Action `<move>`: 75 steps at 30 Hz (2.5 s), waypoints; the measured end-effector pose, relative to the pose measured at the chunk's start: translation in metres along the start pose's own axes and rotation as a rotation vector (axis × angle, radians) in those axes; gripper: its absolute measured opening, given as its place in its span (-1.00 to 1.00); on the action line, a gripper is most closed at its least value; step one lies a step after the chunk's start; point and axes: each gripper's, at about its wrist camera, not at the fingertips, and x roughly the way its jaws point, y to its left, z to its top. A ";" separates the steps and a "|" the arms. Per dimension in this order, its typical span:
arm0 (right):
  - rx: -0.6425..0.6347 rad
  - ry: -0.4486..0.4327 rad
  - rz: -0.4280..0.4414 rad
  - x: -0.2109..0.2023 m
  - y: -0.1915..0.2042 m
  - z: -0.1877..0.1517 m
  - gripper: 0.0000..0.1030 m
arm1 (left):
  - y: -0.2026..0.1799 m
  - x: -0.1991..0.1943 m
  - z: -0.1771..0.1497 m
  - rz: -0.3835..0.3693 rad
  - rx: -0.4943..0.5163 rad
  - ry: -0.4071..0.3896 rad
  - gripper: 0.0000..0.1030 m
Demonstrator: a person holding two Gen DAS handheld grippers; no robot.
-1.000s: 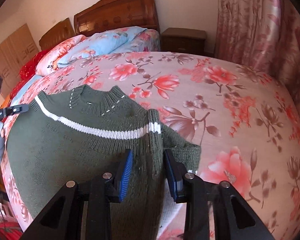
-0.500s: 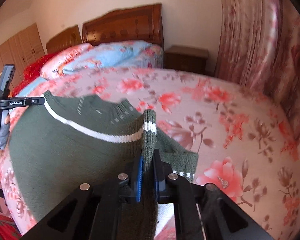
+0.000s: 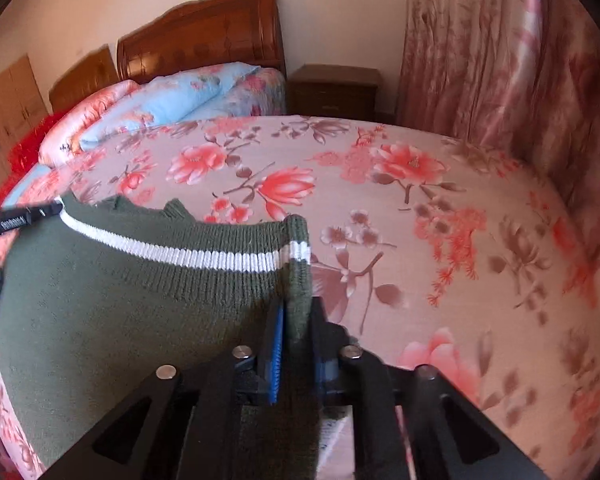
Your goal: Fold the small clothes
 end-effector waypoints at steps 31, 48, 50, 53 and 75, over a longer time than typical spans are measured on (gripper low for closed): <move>0.094 -0.011 -0.009 -0.008 0.056 -0.017 -0.39 | -0.065 -0.011 -0.041 -0.021 0.137 0.029 1.00; -0.031 0.021 -0.229 0.007 0.089 -0.003 -0.35 | -0.065 -0.011 -0.041 -0.015 0.131 0.024 1.00; 0.067 0.037 -0.217 0.006 0.064 0.000 -0.35 | -0.065 -0.011 -0.041 -0.013 0.131 0.023 1.00; 0.092 0.040 -0.221 0.004 0.058 0.009 -0.35 | -0.065 -0.011 -0.041 -0.012 0.129 0.022 1.00; -0.138 0.045 -0.011 0.012 0.136 -0.002 -0.32 | -0.065 -0.010 -0.041 -0.007 0.119 0.024 1.00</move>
